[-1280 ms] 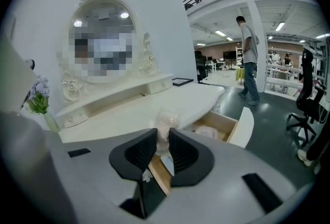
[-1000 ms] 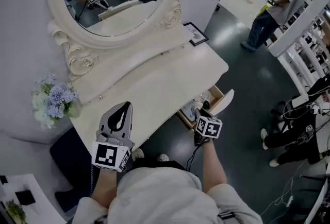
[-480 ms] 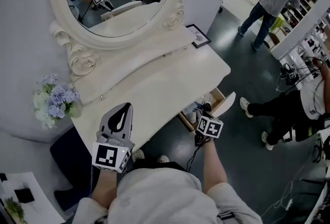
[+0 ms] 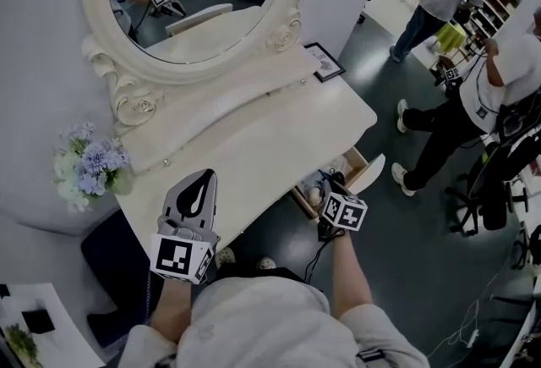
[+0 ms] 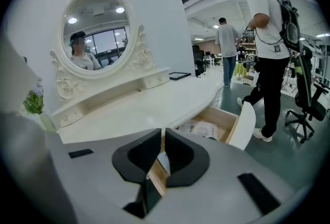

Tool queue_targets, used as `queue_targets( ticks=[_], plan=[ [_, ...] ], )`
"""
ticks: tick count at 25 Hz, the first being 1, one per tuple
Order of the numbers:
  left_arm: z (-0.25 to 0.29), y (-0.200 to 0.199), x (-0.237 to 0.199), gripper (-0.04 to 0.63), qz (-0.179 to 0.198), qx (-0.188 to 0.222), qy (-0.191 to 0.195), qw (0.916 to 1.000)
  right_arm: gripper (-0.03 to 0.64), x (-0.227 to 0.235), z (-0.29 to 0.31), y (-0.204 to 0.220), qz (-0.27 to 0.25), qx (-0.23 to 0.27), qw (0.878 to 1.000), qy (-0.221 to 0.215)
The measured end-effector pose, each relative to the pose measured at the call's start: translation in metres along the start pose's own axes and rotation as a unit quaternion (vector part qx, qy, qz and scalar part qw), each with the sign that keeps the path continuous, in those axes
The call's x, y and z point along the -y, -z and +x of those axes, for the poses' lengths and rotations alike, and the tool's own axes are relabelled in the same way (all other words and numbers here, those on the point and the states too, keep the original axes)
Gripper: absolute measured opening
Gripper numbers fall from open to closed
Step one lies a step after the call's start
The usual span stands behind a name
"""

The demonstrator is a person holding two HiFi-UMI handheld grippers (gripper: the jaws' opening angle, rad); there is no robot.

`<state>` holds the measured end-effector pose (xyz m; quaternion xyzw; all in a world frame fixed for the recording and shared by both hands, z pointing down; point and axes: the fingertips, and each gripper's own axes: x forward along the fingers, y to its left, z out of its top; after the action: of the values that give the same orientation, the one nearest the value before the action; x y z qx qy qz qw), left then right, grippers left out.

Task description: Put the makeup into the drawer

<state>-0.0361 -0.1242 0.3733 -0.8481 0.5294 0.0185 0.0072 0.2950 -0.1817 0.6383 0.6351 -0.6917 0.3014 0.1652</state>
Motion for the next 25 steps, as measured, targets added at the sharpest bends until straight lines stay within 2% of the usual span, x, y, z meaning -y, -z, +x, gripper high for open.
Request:
queue_targets(
  ticks=[6,13,25],
  plan=[
    [0.004,-0.001,0.003,0.012,0.000,0.003,0.004,1.0000,0.023,-0.018,-0.012,-0.022,-0.014,0.033,0.999,-0.029],
    [0.008,0.001,0.007,0.012,0.002,0.001,0.012,0.9999,0.023,-0.040,-0.037,-0.051,-0.001,0.095,0.994,-0.059],
    [0.017,-0.002,0.016,0.012,0.001,0.003,0.029,0.9996,0.023,-0.094,-0.085,-0.098,-0.056,0.175,0.975,-0.121]
  ],
)
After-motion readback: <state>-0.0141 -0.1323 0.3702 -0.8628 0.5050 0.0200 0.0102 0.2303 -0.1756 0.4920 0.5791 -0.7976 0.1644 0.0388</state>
